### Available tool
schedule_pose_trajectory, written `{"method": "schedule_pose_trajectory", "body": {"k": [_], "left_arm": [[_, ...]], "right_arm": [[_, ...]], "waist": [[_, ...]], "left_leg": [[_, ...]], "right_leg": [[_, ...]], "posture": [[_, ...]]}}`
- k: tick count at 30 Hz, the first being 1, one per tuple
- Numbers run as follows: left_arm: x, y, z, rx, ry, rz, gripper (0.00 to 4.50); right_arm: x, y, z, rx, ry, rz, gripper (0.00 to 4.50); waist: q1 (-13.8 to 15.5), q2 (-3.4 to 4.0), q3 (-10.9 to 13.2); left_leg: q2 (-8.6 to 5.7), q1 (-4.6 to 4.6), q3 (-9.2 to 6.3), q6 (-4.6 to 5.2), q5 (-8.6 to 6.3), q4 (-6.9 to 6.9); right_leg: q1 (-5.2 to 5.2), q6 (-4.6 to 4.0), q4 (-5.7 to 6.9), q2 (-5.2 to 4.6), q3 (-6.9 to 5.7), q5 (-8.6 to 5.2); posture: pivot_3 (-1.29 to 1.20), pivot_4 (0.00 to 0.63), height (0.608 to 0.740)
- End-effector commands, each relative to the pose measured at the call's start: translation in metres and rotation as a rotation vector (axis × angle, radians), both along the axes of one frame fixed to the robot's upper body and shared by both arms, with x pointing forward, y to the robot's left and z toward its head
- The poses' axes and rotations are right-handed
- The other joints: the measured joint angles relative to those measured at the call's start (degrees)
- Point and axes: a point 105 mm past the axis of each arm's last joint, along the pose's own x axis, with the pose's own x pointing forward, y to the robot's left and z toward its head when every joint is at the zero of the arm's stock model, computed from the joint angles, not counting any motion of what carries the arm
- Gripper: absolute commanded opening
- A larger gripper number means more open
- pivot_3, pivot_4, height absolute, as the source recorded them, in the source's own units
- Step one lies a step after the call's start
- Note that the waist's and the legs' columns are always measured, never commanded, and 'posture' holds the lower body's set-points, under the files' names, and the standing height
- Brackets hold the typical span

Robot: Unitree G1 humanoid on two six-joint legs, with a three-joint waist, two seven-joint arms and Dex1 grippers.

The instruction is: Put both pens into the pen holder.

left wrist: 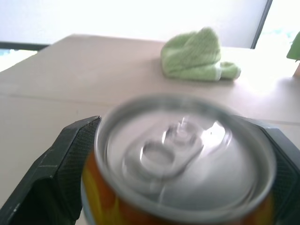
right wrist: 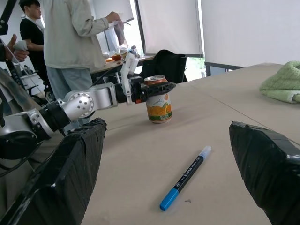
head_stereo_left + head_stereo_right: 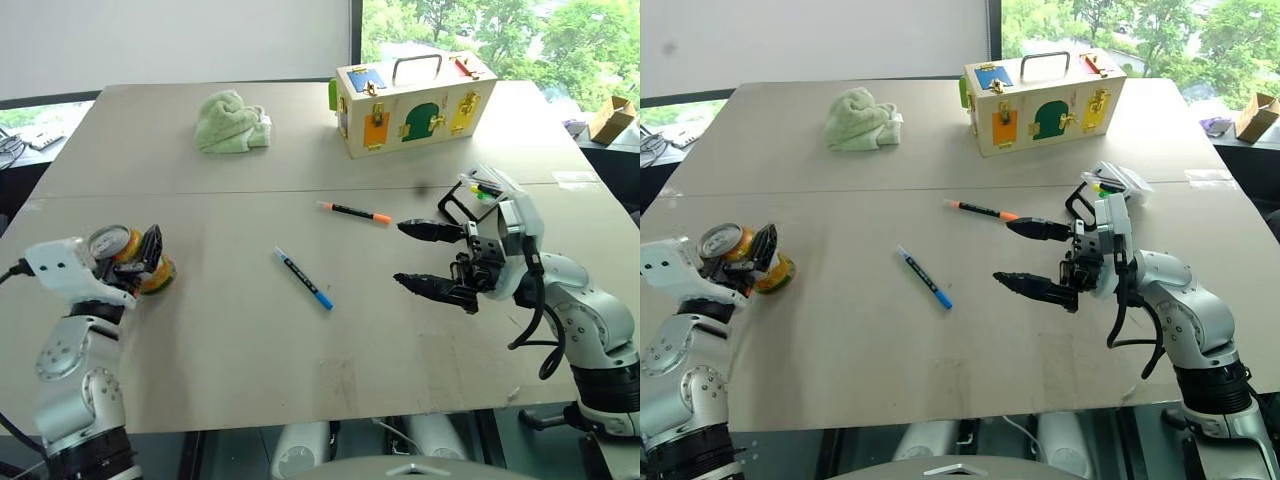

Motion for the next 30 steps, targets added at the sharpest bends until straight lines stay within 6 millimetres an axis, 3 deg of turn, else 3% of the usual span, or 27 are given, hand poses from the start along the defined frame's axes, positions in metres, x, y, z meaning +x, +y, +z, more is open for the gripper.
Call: {"method": "schedule_pose_trajectory", "body": {"k": [1,4,8,10,13,16,21,24,26,28,30], "left_arm": [[-0.005,-0.022,0.047,-0.006,-0.146,-0.122,4.46],[-0.008,-0.036,0.055,-0.015,-0.162,-0.189,4.46],[-0.005,-0.048,0.089,-0.045,-0.247,-0.259,4.46],[-0.001,-0.07,0.092,-0.047,-0.209,-0.383,4.46],[0.009,-0.11,0.053,0.086,0.05,-0.537,4.46],[0.008,-0.13,0.018,0.153,0.219,-0.619,4.46],[0.022,-0.127,-0.018,0.046,0.311,-0.499,4.46],[0.016,-0.144,-0.034,-0.03,0.341,-0.518,4.46],[0.002,-0.159,-0.056,-0.109,0.428,-0.538,4.46],[-0.009,-0.169,-0.074,-0.078,0.51,-0.535,4.46],[-0.014,-0.177,-0.079,-0.052,0.534,-0.536,4.46]], "right_arm": [[-0.003,0.0,0.01,0.022,-0.052,0.01,4.5],[-0.002,-0.002,0.009,0.02,-0.057,0.003,4.5],[-0.001,-0.003,0.009,0.023,-0.054,-0.002,4.5],[-0.001,-0.002,0.008,0.02,-0.052,0.004,4.5],[0.0,-0.002,0.004,-0.003,-0.054,-0.007,4.5],[0.0,-0.005,0.0,-0.027,-0.06,-0.031,4.5],[-0.002,-0.009,-0.004,-0.046,-0.053,-0.05,4.5],[-0.004,-0.011,-0.007,-0.054,-0.045,-0.063,4.5],[-0.005,-0.01,-0.004,-0.049,-0.044,-0.066,4.5],[-0.005,-0.011,-0.002,-0.047,-0.045,-0.067,4.5],[-0.005,-0.012,-0.001,-0.044,-0.042,-0.066,4.5]], "waist": [[-0.02,0.0,0.0],[-0.33,0.02,0.0],[-0.44,0.01,0.02],[-0.16,-0.02,0.02],[-0.14,0.06,0.01],[-0.22,0.13,0.03],[-0.24,0.19,0.06],[-0.15,0.16,0.07],[-0.25,0.17,0.06],[-0.32,0.15,0.05],[-0.04,0.19,0.03]], "left_leg": [[0.0,-0.01,0.0,0.0,0.0,0.0],[-0.03,0.0,0.01,0.0,0.0,0.0],[-0.03,0.03,0.0,-0.01,0.01,-0.07],[-0.03,0.02,0.0,-0.01,0.01,-0.07],[-0.09,0.02,0.0,0.0,0.0,-0.05],[-0.13,0.03,0.01,0.0,0.0,-0.07],[-0.09,0.03,0.0,-0.03,0.02,-0.19],[-0.09,0.03,0.01,-0.01,0.01,-0.19],[-0.1,0.02,0.02,0.0,0.01,-0.19],[-0.1,0.01,0.02,0.0,0.01,-0.19],[-0.1,0.02,0.02,-0.01,0.01,-0.28]], "right_leg": [[0.0,0.0,0.0,-0.03,0.0,0.0],[0.02,0.0,-0.02,-0.05,0.01,0.0],[0.0,0.0,-0.02,0.01,0.0,0.0],[0.0,0.0,0.0,0.02,-0.03,0.0],[0.05,0.01,-0.04,-0.02,0.01,0.0],[0.04,0.01,-0.07,-0.01,0.04,0.0],[-0.02,-0.01,-0.07,0.05,0.04,-0.01],[0.01,0.0,-0.09,0.03,0.04,-0.01],[0.01,0.01,-0.13,0.01,0.08,0.0],[0.02,0.02,-0.22,0.02,0.08,0.0],[0.01,0.01,-0.25,0.02,0.07,0.0]], "posture": [[0.0,0.15,0.74],[0.0,0.15,0.74],[0.0,0.15,0.74],[0.0,0.15,0.74],[0.0,0.15,0.74],[0.0,0.15,0.74],[0.0,0.15,0.74],[0.0,0.15,0.74],[0.0,0.15,0.74],[0.0,0.15,0.74],[0.0,0.15,0.74]]}}
